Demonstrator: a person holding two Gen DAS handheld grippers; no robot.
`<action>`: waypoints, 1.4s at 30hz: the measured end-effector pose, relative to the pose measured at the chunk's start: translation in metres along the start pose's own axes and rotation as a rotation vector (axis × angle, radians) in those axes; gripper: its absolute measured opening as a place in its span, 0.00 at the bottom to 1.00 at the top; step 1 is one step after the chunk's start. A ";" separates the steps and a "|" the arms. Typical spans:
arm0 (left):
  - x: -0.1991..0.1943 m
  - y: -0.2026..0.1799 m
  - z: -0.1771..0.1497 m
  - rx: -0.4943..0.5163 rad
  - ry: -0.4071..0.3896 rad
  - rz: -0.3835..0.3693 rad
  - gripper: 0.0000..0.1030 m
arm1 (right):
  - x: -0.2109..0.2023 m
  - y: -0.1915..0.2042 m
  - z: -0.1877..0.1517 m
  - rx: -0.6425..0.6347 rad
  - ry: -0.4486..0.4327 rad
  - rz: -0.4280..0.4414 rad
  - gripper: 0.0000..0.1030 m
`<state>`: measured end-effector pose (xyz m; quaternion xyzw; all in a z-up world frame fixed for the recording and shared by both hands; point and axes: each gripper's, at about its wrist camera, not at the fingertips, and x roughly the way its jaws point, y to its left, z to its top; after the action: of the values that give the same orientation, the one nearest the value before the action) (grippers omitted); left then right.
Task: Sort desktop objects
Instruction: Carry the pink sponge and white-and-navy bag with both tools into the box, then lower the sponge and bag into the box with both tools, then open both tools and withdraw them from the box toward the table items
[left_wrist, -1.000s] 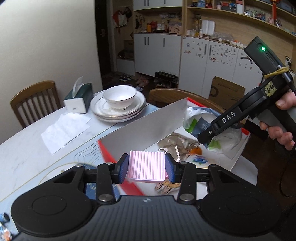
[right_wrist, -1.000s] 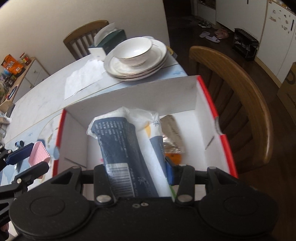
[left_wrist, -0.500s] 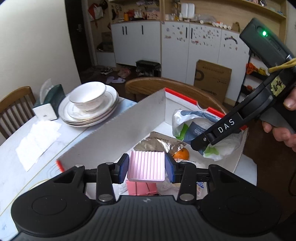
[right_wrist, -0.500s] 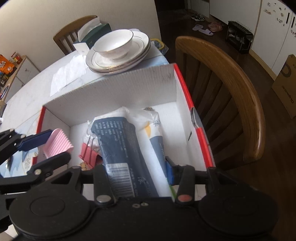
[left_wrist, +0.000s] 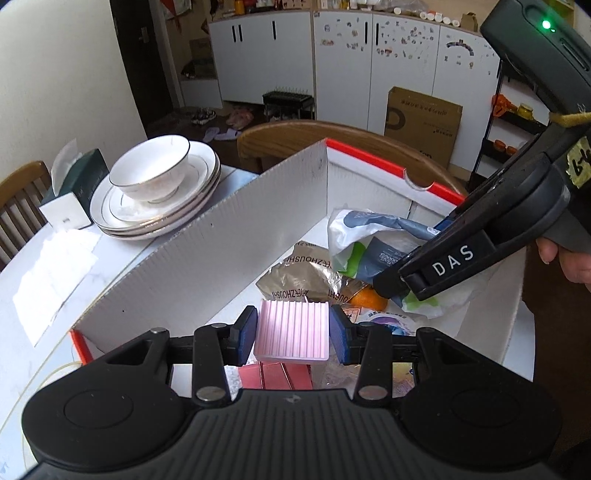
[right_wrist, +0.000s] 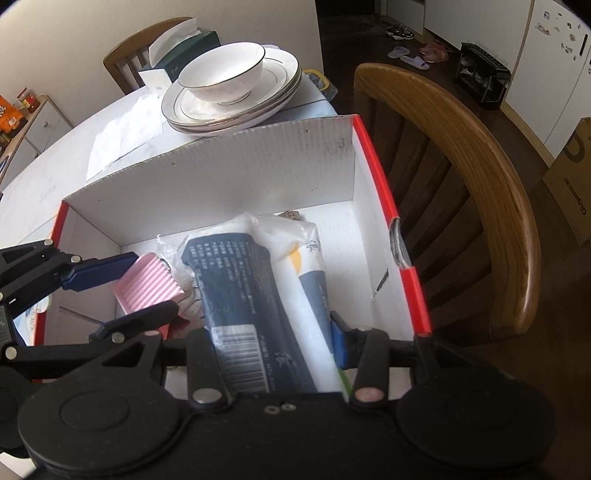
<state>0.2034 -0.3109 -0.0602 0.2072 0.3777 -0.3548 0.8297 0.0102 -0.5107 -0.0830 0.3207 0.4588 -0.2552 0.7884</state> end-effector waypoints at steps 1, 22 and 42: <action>0.002 0.000 0.000 0.000 0.007 0.001 0.39 | 0.002 0.000 0.001 -0.002 0.002 0.002 0.41; 0.023 0.005 -0.002 -0.049 0.096 -0.028 0.39 | 0.021 0.007 0.003 -0.053 0.043 0.007 0.45; -0.027 0.011 -0.013 -0.161 -0.038 -0.035 0.50 | -0.017 0.002 -0.001 -0.045 -0.032 0.122 0.72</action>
<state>0.1932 -0.2840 -0.0463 0.1263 0.3927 -0.3418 0.8444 0.0034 -0.5068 -0.0676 0.3264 0.4314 -0.2013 0.8166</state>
